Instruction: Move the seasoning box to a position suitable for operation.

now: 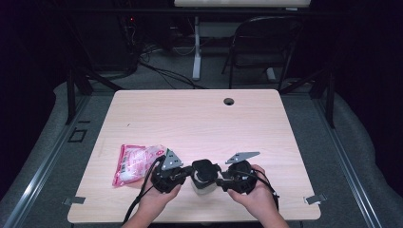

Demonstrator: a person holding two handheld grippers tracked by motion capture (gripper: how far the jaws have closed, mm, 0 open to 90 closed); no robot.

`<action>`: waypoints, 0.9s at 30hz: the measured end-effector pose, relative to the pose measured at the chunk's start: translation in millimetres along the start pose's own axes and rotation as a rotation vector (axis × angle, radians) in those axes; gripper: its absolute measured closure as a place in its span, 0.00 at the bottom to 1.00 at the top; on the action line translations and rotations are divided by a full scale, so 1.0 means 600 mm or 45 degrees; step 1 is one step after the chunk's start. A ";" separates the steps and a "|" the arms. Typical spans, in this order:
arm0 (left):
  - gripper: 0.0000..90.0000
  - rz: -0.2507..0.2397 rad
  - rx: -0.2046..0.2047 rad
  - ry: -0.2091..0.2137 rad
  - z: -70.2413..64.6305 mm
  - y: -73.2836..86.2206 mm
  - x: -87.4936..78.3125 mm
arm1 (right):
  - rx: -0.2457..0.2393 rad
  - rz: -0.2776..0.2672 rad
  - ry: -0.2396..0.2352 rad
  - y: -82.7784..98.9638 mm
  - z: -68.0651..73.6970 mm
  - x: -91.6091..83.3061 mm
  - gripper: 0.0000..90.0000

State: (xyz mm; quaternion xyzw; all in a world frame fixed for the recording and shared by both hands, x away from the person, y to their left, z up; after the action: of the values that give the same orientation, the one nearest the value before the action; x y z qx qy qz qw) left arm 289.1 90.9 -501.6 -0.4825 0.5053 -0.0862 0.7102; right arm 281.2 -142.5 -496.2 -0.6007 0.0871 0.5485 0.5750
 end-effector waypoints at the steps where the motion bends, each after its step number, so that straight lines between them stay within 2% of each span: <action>1: 0.97 0.003 -0.004 0.006 0.000 -0.001 -0.001 | -0.001 -0.005 0.006 0.000 0.000 0.000 0.68; 4: 0.96 0.001 -0.005 0.007 0.000 -0.005 -0.002 | -0.018 -0.013 0.006 0.000 0.002 -0.001 0.67; 12: 0.93 -0.012 0.000 0.006 0.001 -0.012 -0.004 | -0.046 0.017 -0.002 0.000 0.011 0.000 0.66; 18: 0.88 -0.020 -0.008 0.011 0.002 -0.013 -0.002 | -0.056 -0.014 0.005 -0.005 0.016 0.005 0.65; 27: 0.80 0.004 -0.026 -0.002 0.007 -0.008 0.008 | -0.067 -0.006 0.012 -0.006 0.017 0.006 0.65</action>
State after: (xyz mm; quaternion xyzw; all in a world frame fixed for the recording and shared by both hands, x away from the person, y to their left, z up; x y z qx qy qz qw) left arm 296.6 88.0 -500.6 -0.4889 0.5065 -0.0796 0.7057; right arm 279.5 -131.4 -493.8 -0.6183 0.0740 0.5465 0.5600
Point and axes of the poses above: each handheld gripper's, and its own axes: x roughly forward along the jaws, y roughly out of its underside, z roughly to its left, the point moved 1 cm from there along x, roughly forward along the jaws, and after that the axes turned 7 degrees about x, right-handed, at the moved point
